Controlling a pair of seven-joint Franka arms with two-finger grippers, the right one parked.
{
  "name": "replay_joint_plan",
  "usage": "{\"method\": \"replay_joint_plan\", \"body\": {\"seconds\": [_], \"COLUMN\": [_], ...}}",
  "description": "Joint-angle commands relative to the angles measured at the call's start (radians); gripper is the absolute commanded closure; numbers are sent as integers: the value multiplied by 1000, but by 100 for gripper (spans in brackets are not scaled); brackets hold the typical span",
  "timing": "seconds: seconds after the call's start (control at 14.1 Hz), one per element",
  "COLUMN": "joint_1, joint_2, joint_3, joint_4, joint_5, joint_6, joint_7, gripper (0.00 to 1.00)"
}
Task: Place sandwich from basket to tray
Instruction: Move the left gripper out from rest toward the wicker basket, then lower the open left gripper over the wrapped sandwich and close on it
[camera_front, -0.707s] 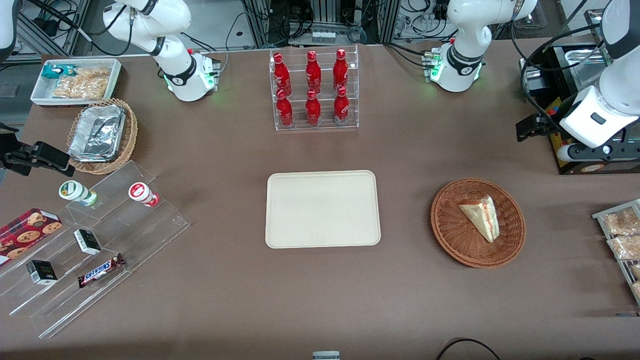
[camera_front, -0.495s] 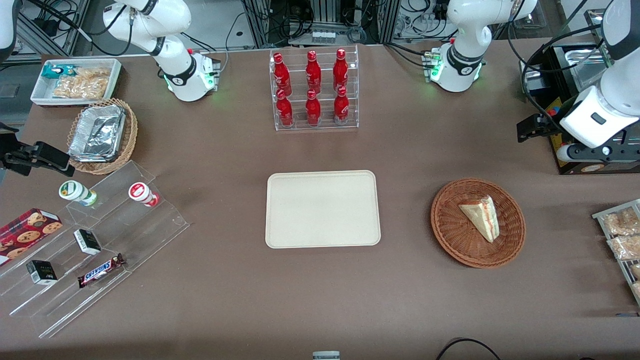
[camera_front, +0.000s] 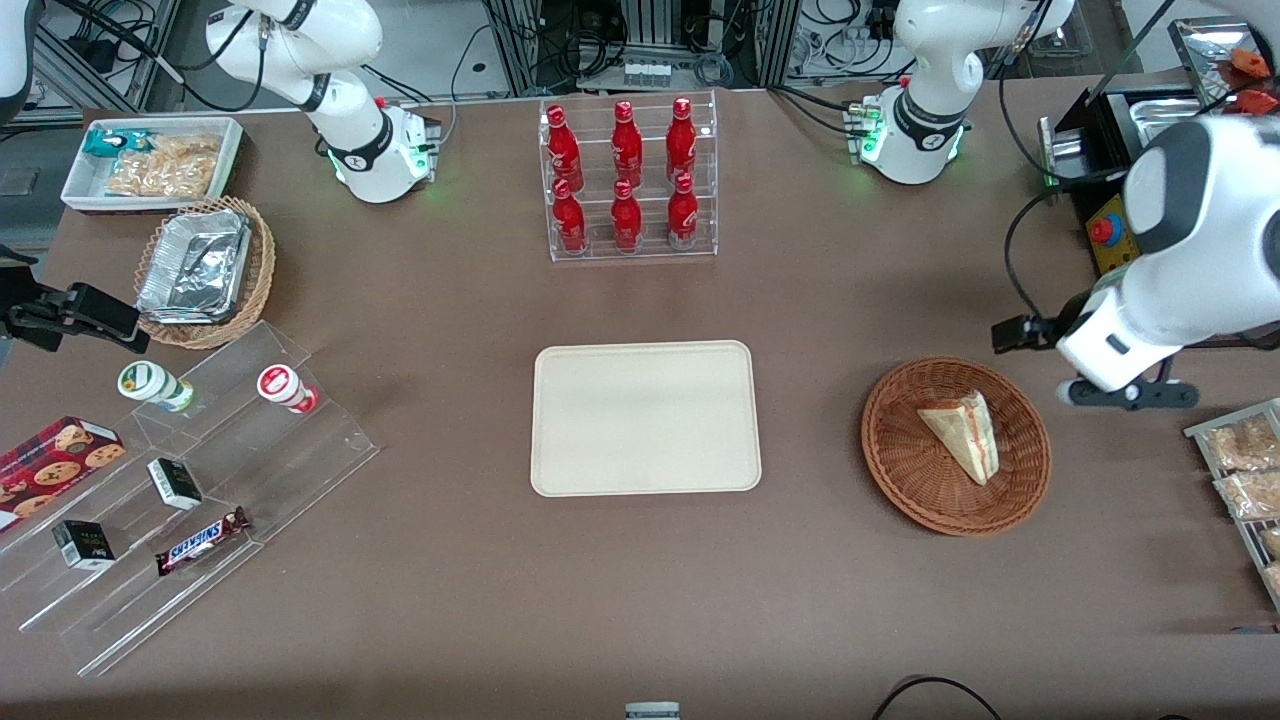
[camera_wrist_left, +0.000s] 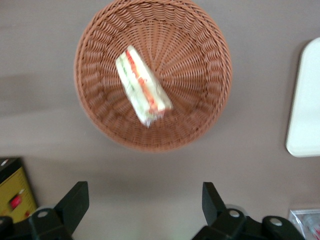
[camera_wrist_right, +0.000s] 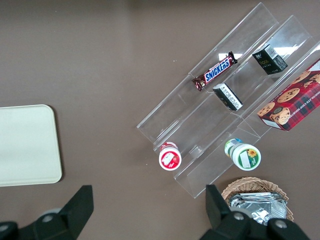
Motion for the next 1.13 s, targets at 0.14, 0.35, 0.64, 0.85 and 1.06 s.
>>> {"method": "replay_joint_plan", "body": {"seconds": [0.14, 0.35, 0.64, 0.85, 1.06], "joint_1": [17, 19, 17, 11, 9], "joint_2": [-24, 27, 99, 142, 168], "joint_3": [13, 25, 25, 25, 24], "joint_4": [-254, -277, -279, -277, -279], "joint_5": [5, 4, 2, 2, 2], "joint_6": [342, 409, 524, 587, 610], "joint_7": [4, -174, -421, -542, -581], "gripper": [0, 0, 0, 0, 0]}}
